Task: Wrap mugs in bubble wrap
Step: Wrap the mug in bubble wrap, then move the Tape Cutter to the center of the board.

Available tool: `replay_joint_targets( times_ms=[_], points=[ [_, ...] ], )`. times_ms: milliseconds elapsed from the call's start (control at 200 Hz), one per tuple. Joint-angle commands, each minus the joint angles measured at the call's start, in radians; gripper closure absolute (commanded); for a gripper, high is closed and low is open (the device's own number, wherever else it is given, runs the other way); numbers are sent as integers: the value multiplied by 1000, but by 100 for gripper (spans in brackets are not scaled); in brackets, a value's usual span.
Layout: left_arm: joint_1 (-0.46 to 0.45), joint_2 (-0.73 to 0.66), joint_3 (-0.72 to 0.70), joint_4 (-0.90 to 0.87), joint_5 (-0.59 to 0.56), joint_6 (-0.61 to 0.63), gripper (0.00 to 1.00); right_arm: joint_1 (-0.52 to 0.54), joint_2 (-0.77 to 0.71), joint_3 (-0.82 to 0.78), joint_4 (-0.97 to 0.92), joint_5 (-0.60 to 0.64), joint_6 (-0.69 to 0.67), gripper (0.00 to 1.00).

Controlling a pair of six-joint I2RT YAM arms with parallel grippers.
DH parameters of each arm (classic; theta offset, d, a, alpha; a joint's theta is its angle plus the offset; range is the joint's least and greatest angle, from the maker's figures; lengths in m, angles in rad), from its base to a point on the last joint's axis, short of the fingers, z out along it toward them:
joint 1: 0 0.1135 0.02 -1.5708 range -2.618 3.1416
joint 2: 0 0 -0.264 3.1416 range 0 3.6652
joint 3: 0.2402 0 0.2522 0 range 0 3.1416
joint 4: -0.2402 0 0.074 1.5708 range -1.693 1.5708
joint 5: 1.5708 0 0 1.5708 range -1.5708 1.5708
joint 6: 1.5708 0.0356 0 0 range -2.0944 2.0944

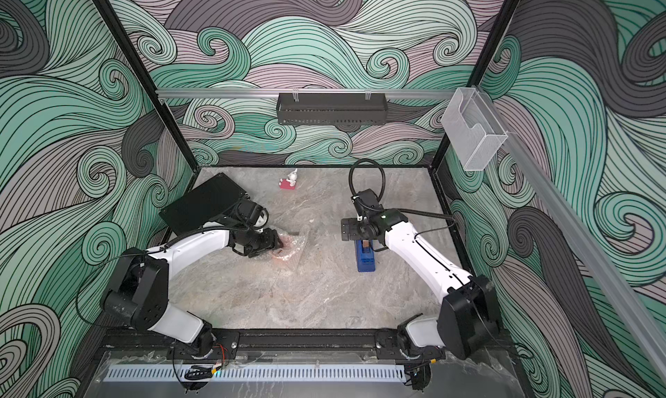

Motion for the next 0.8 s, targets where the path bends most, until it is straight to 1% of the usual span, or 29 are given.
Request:
replay_joint_targets(
  times_ms=[0, 70, 170, 415, 465, 520, 560, 606, 666, 771, 796],
  points=[
    [5, -8, -10, -9, 9, 9, 31, -42, 63, -9, -17, 7, 3, 0],
    [6, -5, -11, -6, 11, 10, 31, -44, 105, -2, -15, -31, -23, 0],
    [5, -2, -10, -4, 12, 10, 31, -44, 150, -7, 0, -41, -36, 0],
    [5, 0, -8, -6, 11, 13, 31, -50, 219, -10, 2, 60, -36, 0],
    [4, 1, -6, -6, 12, 13, 31, -54, 232, -5, 7, 72, -36, 2],
    [6, -1, -6, -5, 12, 13, 31, -62, 248, 0, 15, 70, -37, 7],
    [4, 0, -6, -4, 12, 13, 31, -67, 262, 5, 20, 55, -40, 14],
    [6, 2, -6, -5, 12, 13, 31, -70, 277, 14, 23, 41, -39, 24],
    [5, 2, -6, -4, 12, 12, 31, -71, 294, 26, 26, 18, -42, 35],
    [6, 4, -8, -4, 12, 13, 31, -71, 314, 47, 37, -18, -35, 51],
    [5, 5, -8, -3, 12, 13, 31, -70, 319, 54, 37, -24, -30, 52]
  ],
)
